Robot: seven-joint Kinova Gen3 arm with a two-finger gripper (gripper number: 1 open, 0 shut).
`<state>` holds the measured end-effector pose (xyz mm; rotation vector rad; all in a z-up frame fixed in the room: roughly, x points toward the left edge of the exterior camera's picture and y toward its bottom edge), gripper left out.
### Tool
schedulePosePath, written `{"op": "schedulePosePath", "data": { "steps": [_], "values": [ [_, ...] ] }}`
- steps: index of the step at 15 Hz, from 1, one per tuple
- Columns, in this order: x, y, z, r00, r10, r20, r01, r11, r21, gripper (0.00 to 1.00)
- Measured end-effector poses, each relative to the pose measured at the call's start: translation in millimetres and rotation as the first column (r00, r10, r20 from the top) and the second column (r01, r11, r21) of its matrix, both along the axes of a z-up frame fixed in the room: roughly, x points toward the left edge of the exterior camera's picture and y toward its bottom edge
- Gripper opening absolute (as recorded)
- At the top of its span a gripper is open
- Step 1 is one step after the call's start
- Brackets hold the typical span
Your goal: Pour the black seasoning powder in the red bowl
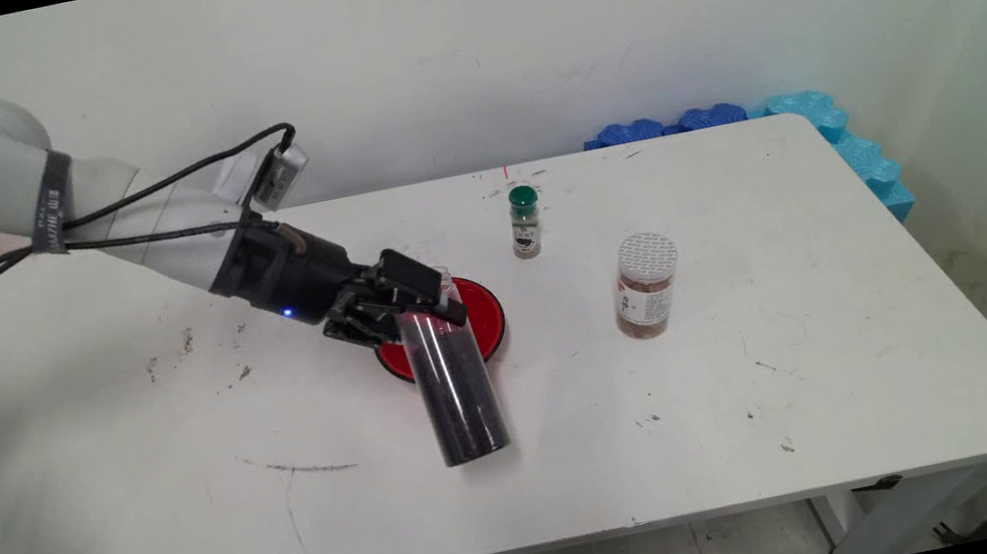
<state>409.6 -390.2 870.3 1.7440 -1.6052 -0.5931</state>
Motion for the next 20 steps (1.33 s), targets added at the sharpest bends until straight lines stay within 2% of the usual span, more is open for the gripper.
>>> {"op": "schedulePosePath", "data": {
  "steps": [3,7,12,20],
  "values": [
    [0.3,-5.2,-3.5,0.998,0.056,-0.038,-0.054,0.997,0.056,0.00],
    [2.1,-10.8,-8.1,0.987,0.140,-0.079,-0.127,0.982,0.142,0.00],
    [8.4,-15.2,-15.6,0.963,0.241,-0.119,-0.205,0.944,0.257,0.00],
    [14.2,-17.2,-24.9,0.924,0.351,-0.151,-0.270,0.879,0.393,0.00]
  ]
}}
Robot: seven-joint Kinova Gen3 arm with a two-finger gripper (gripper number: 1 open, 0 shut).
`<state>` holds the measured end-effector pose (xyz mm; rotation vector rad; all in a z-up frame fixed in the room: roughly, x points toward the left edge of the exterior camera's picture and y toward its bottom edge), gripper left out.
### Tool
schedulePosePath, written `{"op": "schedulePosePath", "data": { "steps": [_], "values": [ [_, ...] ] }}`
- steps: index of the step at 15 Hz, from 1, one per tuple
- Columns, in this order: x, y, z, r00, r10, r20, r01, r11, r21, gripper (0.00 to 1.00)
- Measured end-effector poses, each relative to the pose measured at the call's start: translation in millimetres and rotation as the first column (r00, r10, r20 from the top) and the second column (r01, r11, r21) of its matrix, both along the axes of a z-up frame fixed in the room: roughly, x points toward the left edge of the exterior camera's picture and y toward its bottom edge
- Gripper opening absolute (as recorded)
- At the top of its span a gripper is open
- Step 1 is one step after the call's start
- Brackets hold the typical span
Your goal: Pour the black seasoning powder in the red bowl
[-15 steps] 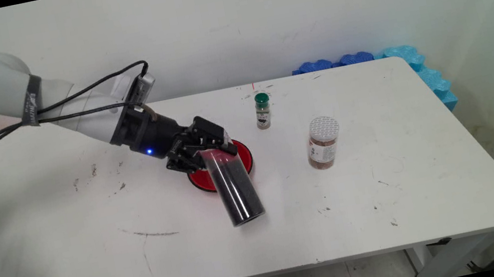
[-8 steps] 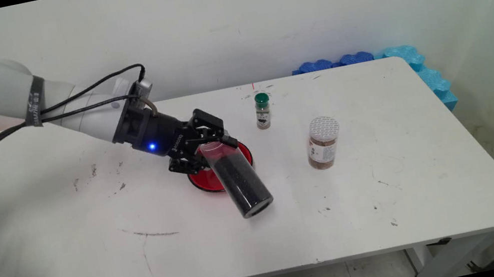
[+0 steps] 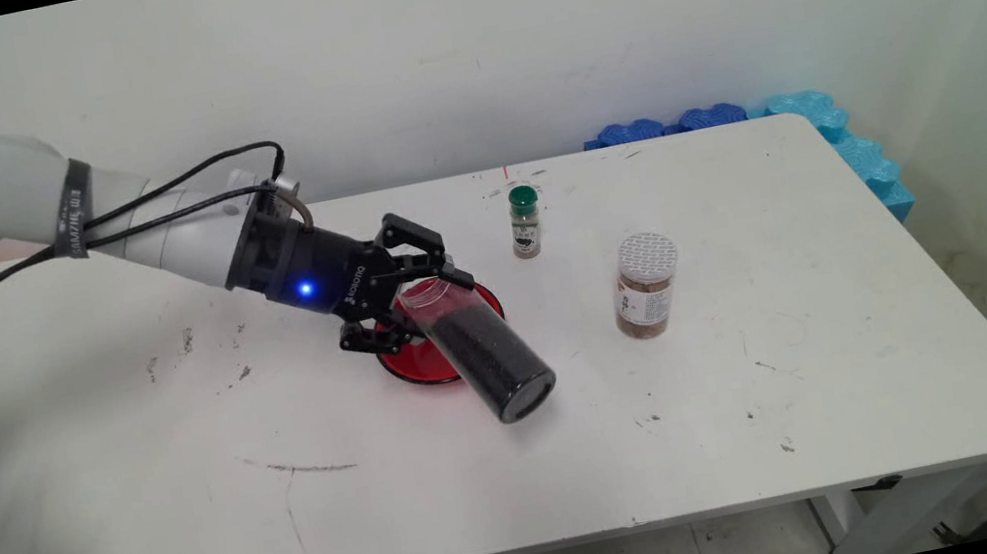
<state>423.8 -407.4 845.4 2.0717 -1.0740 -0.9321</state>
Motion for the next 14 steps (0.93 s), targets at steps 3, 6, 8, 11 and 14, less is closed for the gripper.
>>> {"op": "schedulePosePath", "data": {
  "steps": [3,6,8,11,14],
  "values": [
    [0.5,0.7,-1.9,0.999,0.026,-0.024,-0.025,0.999,0.039,0.00],
    [1.0,1.6,-3.4,0.998,0.051,-0.047,-0.047,0.996,0.075,0.00],
    [1.6,1.9,-4.4,0.996,0.068,-0.060,-0.062,0.993,0.097,0.00],
    [2.4,1.5,-5.5,0.993,0.092,-0.076,-0.082,0.989,0.123,0.00],
    [2.6,0.5,-6.0,0.989,0.116,-0.090,-0.102,0.984,0.145,0.00]
  ]
}}
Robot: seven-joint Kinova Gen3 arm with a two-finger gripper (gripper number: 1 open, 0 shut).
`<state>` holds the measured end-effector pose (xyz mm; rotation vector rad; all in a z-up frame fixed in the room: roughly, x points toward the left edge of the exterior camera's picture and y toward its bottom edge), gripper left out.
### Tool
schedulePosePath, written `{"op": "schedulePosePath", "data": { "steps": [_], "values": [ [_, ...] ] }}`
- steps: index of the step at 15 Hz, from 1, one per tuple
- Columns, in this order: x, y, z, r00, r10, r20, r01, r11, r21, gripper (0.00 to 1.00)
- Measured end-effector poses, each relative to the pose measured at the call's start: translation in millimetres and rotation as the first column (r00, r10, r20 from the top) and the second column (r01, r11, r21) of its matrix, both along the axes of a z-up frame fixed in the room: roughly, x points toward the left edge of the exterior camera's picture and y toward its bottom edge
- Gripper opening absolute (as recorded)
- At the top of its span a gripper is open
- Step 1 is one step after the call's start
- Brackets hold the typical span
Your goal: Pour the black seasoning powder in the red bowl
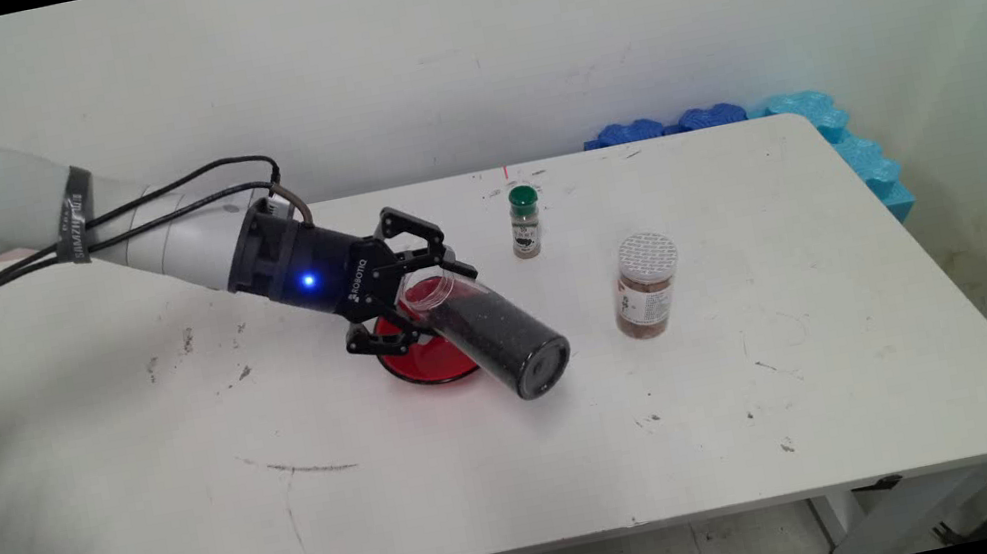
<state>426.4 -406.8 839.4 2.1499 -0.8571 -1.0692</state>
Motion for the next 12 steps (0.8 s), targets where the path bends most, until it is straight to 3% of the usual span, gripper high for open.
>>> {"op": "schedulePosePath", "data": {
  "steps": [12],
  "values": [
    [-2.1,-0.5,-0.1,0.993,0.086,-0.082,-0.078,0.993,0.091,0.00]
  ]
}}
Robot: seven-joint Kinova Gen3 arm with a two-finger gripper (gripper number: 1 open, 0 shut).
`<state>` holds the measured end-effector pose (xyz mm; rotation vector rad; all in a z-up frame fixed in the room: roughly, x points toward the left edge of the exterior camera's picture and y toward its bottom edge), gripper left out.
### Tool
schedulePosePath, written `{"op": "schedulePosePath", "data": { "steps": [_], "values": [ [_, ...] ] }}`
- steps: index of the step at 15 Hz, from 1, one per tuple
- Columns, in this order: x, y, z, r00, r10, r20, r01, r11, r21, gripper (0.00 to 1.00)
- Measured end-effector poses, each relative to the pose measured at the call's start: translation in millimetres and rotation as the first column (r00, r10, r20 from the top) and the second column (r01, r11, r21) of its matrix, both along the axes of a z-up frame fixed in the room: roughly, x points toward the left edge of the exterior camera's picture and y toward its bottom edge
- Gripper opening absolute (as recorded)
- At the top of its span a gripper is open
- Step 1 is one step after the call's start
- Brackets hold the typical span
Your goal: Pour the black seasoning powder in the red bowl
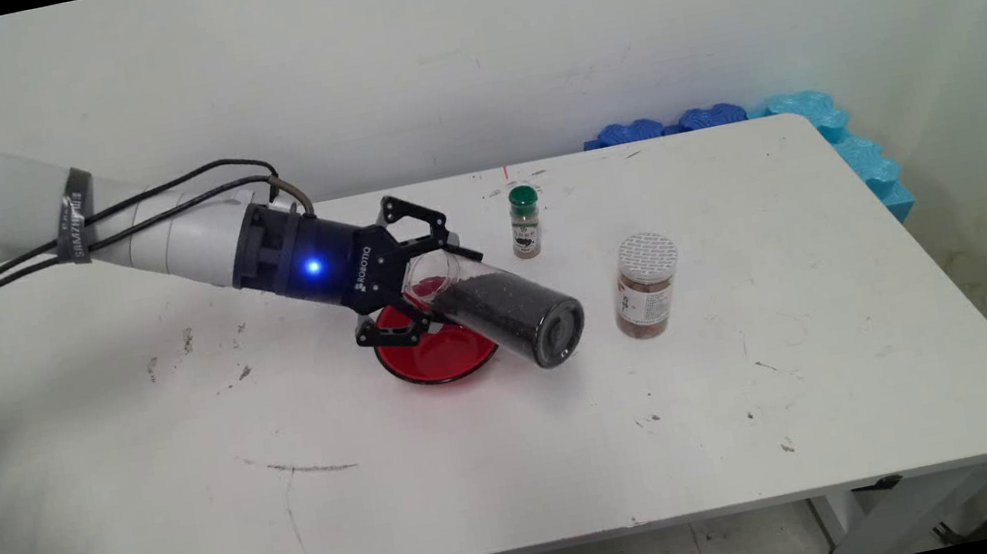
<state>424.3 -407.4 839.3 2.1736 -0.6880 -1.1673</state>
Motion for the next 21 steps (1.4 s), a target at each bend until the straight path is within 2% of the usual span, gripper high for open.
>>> {"op": "schedulePosePath", "data": {
  "steps": [9,21],
  "values": [
    [-0.3,-1.5,-1.7,0.997,0.057,-0.052,-0.054,0.997,0.054,0.00],
    [1.1,-1.1,-3.7,0.992,0.094,-0.082,-0.087,0.992,0.086,0.00]
  ]
}}
